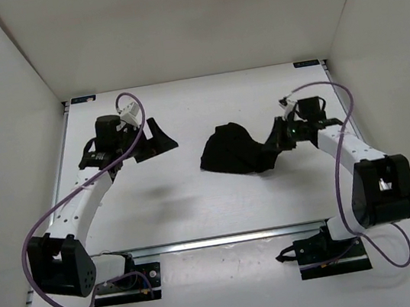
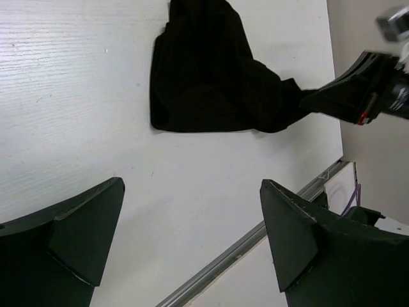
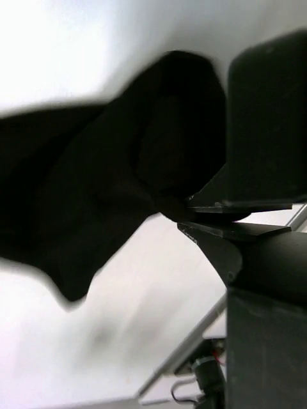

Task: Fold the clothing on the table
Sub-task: Flatten the skirt out

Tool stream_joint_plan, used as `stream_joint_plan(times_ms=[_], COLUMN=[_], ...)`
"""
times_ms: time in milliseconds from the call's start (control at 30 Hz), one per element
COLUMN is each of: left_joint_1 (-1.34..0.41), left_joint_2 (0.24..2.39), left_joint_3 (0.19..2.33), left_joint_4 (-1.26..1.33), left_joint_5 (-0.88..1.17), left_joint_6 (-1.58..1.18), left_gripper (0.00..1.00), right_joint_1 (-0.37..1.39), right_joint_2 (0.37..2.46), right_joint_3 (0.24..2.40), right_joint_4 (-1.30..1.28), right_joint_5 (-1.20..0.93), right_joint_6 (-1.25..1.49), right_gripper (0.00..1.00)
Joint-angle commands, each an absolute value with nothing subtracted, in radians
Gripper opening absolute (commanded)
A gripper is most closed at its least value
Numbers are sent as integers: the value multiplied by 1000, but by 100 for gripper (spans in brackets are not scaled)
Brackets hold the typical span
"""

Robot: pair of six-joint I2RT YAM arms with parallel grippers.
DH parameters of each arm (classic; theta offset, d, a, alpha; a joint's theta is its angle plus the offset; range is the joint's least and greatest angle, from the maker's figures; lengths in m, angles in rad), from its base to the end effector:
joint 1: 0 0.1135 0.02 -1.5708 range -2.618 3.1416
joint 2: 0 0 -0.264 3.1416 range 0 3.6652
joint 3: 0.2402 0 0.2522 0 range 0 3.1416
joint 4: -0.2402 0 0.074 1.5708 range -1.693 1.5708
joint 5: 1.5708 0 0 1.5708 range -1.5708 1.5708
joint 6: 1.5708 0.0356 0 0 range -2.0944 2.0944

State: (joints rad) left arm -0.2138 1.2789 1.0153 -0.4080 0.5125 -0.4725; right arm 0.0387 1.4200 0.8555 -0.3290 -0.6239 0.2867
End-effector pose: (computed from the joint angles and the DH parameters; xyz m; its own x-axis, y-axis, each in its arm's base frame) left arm 0.2683 -0.0761 0.2951 -0.7963 -0.2330 -0.5582 0.2219 0.7459 -0.6280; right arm 0.2829 0.0318 0.2140 -0.8592 0.1964 -0.4724 -0.1608 0.7728 0.6139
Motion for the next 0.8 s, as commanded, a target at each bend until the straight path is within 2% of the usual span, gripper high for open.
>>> stream_joint_plan(times_ms=[0,100,200,267,333,400,500,567,767], left_joint_1=[-215,-204,-196,-190,-193,-189,-186,-195,-225], left_joint_2=[1285,1284,1286,1282,1273,1267,1276,1285,1307], left_joint_3=[1028,1038,1049,1051,1054,1063,1084,1095,1107], left_joint_4=[-371,-371,-385,-391,-382,-374,-377,-376,-370], left_joint_5=[529,514,494,488,465,465,469,465,466], left_joint_6=[-476,-469,-463,-463,-466,-471,-465,-466,-463], left_gripper=[99,99,98,98,99,99,99,99,98], right_joint_1=[130,192,222,195,161,111,-47,-74,-12], right_joint_2=[1497,1623,1686,1649,1519,1427,1391,1387,1346], right_joint_3=[1118,1496,1981,2042,1918,1647,1418,1287,947], right_joint_4=[-320,-418,-466,-363,-150,-46,-54,-83,-209], right_joint_5=[-693,-762,-799,-822,-796,-721,-748,-747,-700], right_joint_6=[267,264,316,377,429,449,502,466,355], right_gripper=[0,0,0,0,1,0,0,0,0])
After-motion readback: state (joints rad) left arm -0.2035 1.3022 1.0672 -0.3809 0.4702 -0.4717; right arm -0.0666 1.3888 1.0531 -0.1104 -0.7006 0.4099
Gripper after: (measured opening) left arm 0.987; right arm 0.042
